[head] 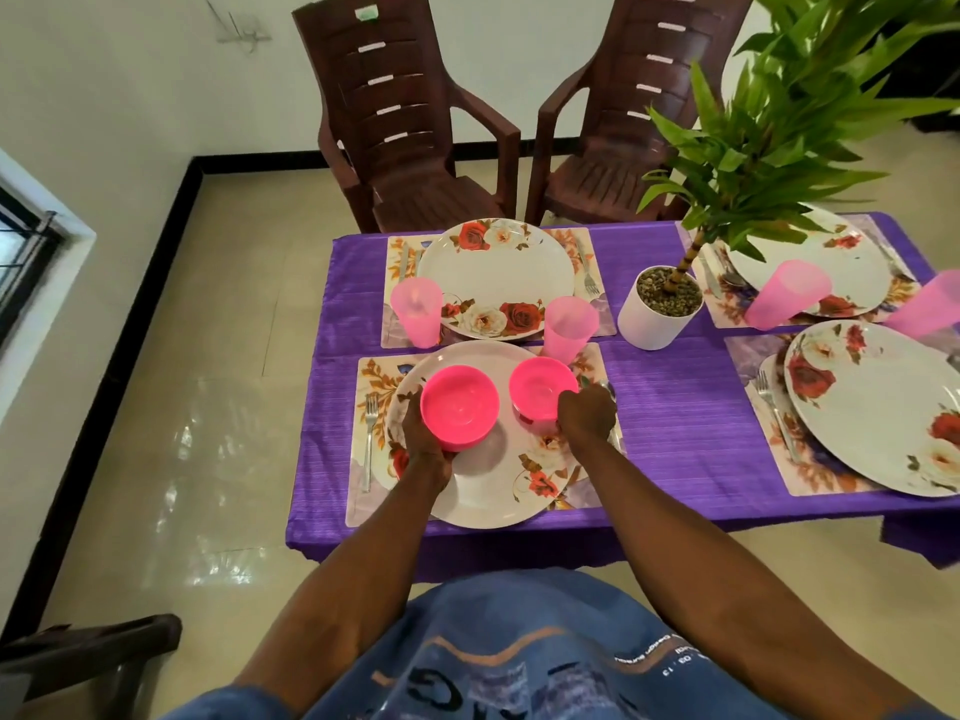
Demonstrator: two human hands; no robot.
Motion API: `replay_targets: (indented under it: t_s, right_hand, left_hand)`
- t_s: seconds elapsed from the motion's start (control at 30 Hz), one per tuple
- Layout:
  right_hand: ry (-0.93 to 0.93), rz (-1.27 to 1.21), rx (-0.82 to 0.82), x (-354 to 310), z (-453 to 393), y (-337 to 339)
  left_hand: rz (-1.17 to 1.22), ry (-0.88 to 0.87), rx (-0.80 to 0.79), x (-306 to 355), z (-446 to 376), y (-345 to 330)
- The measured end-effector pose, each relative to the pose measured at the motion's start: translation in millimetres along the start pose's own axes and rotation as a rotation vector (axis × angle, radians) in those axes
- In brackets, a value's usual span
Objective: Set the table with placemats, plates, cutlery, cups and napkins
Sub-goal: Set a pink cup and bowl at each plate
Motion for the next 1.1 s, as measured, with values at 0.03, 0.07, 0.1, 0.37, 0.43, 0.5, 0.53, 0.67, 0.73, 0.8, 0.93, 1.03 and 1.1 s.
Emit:
replay_targets:
  t_s: [0.03,0.07,0.1,0.37,0.43,0.5,0.53,0.67,0.73,0.8,0.93,1.03,1.1]
  right_hand:
    - [0.000,0.008,0.006,-0.5,1.3,1.4]
    - [0.000,0.018,0.010,-0.5,2.2,2.2]
    - [0.003,0.029,0.011,0.2,2.3,2.8]
    - [0.004,0.026,-0.016,7.4,6.6,4.7]
    - [0.016,0.036,-0.011,7.3,9.3,6.6]
    - [0.027,0.058,0.015,6.2,13.5,8.8]
    - [0.026,0.071,0.042,5.6,16.0,10.3]
    - [0.087,0.104,0.152,0.8,23.4,14.2]
    - [0.182,0.084,0.159,-3.0,24.0,12.2]
    - [0.235,0.083,0.164,-6.4,25.4,11.7]
    - [0.100,0.101,0.071,0.4,24.4,15.5]
    - [0.080,0.026,-0.085,10.6,18.8,17.5]
    - [0.120,0.001,-0.189,18.9,13.7,20.6]
  left_hand:
    - [-0.004,0.001,-0.004,-0.1,0.4,-0.4]
    - [-0.006,0.005,-0.008,0.2,1.6,-1.8]
    - [-0.005,0.009,-0.011,0.4,2.5,-2.9]
    - [0.009,0.050,-0.032,1.0,10.9,-7.6]
    - [-0.001,0.048,-0.041,0.9,11.5,-7.3]
    - [-0.012,0.043,-0.053,0.2,11.3,-6.0]
    - [-0.014,0.041,-0.061,0.0,11.0,-5.6]
    - [0.003,0.044,-0.078,-3.6,10.6,-4.0]
    - [-0.016,0.023,-0.087,-5.7,13.0,-6.1]
    - [-0.025,0.005,-0.113,-8.5,15.5,-10.2]
    - [-0.049,-0.014,-0.095,-15.7,21.2,-12.9]
    - [-0.077,-0.075,-0.092,-19.5,31.7,-17.0]
    - [-0.100,-0.126,-0.081,-26.2,41.6,-21.4]
Point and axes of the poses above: each hand's wrist, its own z-axis away from the middle knuckle, its own y-axis out of the back of the hand, x = y × z, the point moved 4 cm from there along -z, towards the middle knuckle, and after that the axes turned 11 degrees about -x, right-handed, at the moved point
